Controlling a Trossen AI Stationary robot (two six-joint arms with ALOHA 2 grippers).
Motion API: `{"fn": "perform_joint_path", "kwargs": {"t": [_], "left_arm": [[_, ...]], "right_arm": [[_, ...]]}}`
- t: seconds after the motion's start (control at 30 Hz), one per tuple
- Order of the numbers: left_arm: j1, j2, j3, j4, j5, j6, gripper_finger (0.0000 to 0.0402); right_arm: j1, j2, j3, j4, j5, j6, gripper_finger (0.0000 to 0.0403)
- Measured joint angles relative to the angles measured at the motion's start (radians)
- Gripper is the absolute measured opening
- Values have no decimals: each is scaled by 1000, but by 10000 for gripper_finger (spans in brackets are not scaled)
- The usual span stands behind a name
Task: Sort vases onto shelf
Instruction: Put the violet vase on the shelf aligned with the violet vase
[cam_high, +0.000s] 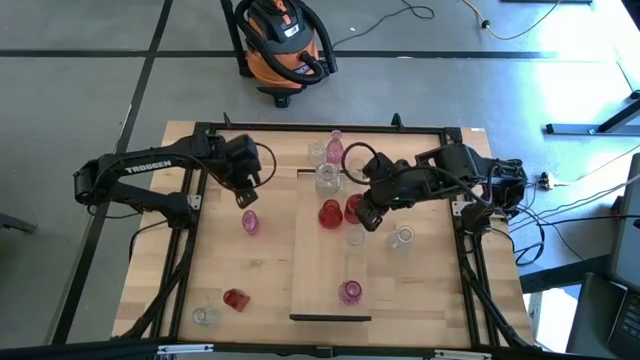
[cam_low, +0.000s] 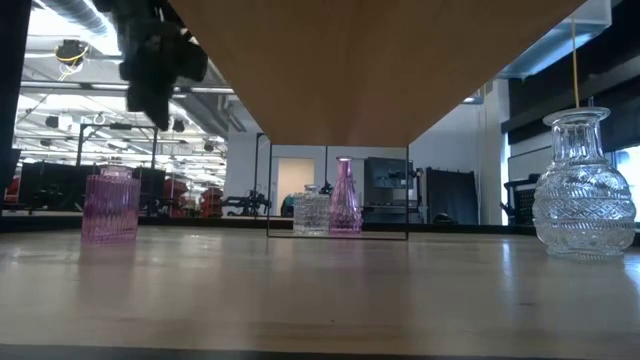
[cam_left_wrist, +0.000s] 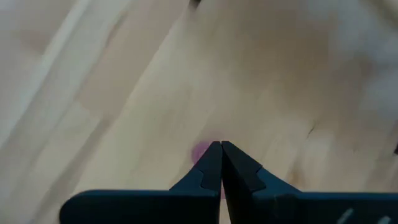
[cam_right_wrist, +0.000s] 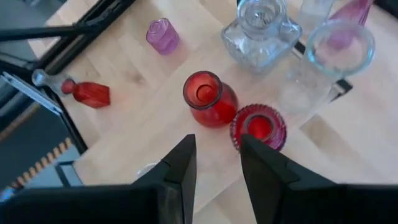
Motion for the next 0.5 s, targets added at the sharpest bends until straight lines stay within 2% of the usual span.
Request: {"fn": "perform_joint_path", "kwargs": {"t": [0.23,0.5], "left_arm": [[-32,0,0,-57,27,-113,6],[-165,0,0,-102,-8,-317,73]], "right_arm": [[0,0,0,0,23,-86,108],[1,0,0,0,22,-126,108]]}}
